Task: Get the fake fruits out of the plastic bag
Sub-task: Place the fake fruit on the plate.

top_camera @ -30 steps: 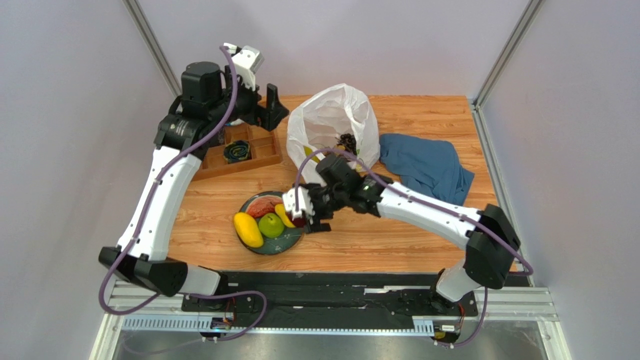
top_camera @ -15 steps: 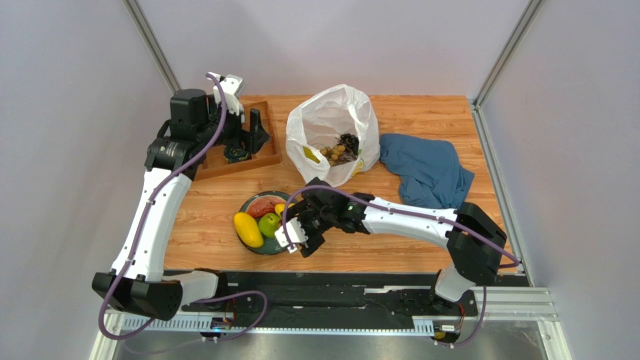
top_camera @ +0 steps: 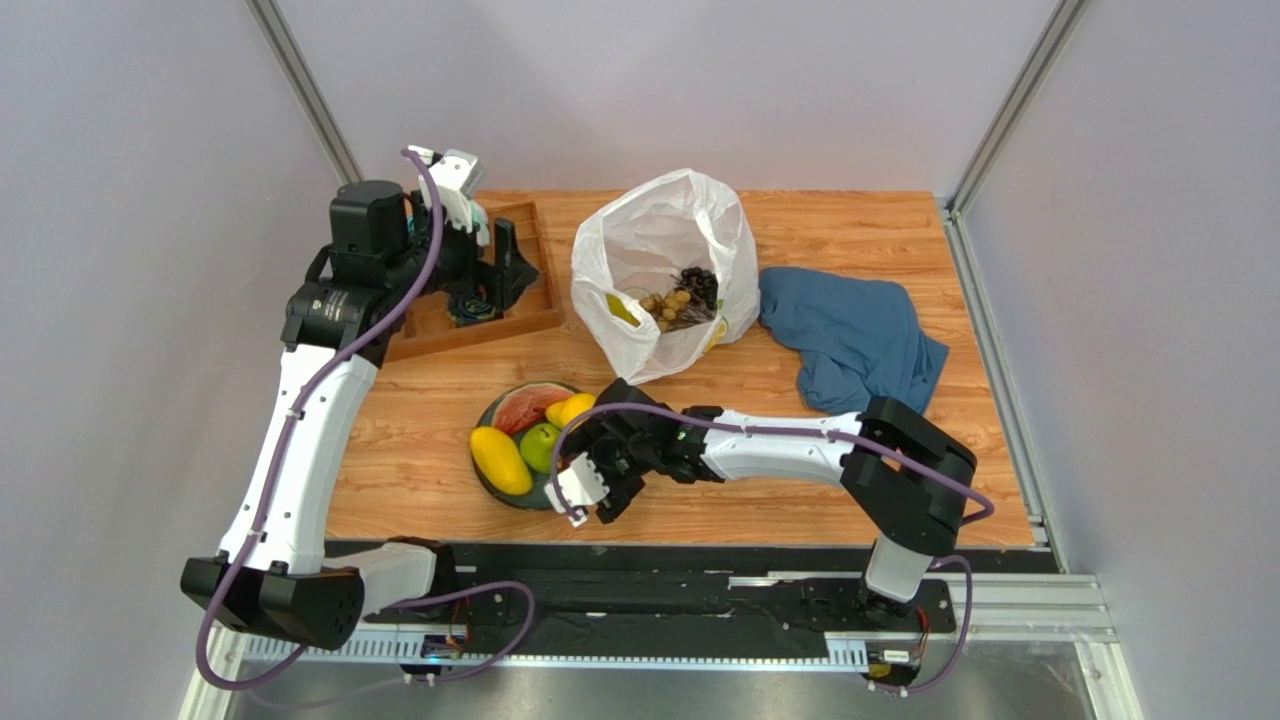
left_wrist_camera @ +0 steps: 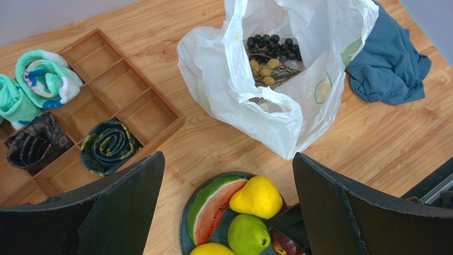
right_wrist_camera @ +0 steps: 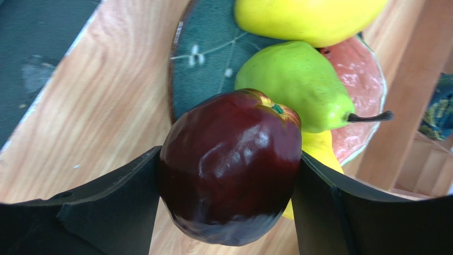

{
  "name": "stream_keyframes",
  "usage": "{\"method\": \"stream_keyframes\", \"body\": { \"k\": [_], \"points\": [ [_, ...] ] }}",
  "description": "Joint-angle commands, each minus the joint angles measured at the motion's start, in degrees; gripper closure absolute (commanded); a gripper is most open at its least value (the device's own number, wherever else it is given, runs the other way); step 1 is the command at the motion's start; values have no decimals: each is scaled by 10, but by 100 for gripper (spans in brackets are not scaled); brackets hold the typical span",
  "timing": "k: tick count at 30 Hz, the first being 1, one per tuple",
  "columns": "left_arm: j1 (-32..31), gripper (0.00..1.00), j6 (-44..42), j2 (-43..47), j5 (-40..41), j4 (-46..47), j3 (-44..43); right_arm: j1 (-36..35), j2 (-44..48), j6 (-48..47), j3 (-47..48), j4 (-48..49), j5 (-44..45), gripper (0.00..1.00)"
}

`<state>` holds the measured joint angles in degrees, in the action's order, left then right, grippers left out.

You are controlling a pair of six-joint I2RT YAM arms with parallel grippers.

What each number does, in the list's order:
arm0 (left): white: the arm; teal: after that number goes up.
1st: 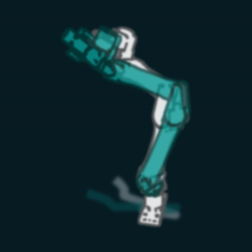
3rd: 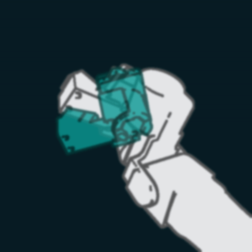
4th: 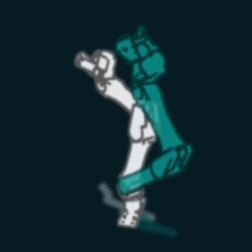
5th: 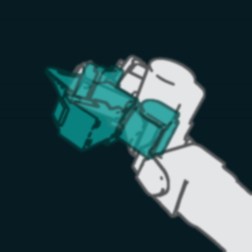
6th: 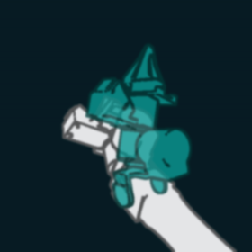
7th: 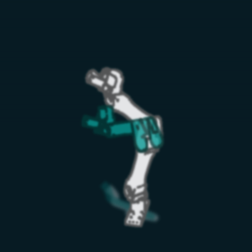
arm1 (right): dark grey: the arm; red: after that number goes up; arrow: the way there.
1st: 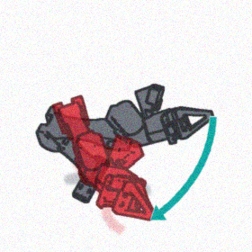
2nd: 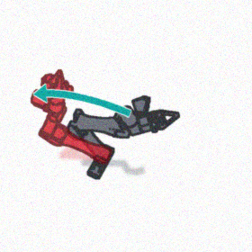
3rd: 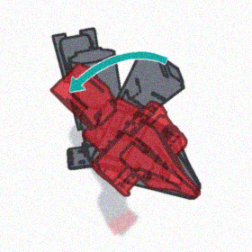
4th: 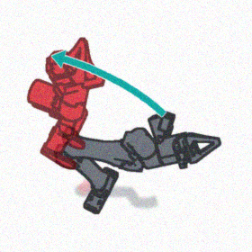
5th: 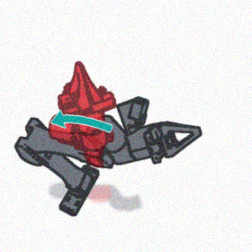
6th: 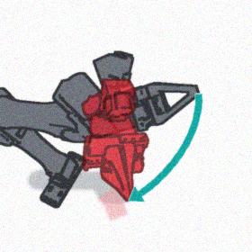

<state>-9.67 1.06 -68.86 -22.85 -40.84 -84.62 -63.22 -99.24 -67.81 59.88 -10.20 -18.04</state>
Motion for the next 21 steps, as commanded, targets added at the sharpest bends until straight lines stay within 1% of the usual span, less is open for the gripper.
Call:
{"method": "stream_keyframes", "body": {
  "k": [1,3,4,5,13,18,21],
  "points": [
    [5,1,8,4,-18,22,9,-4,-5,-1,-12,74,29,26],
    [6,2,9,1,-21,22,10,-3,-4,1,-13,82,33,20],
    [6,2,9,0,-24,22,11,-3,-4,-1,-13,81,33,14],
    [6,2,9,-1,-26,22,11,-3,-3,-4,-14,82,35,0],
    [6,2,11,-12,-39,24,6,-1,10,25,-26,129,44,0],
    [6,2,10,-22,-41,23,0,-1,7,39,-22,120,42,0],
    [6,2,15,-26,-45,23,-4,-1,19,56,-25,110,69,0]
  ]
}}
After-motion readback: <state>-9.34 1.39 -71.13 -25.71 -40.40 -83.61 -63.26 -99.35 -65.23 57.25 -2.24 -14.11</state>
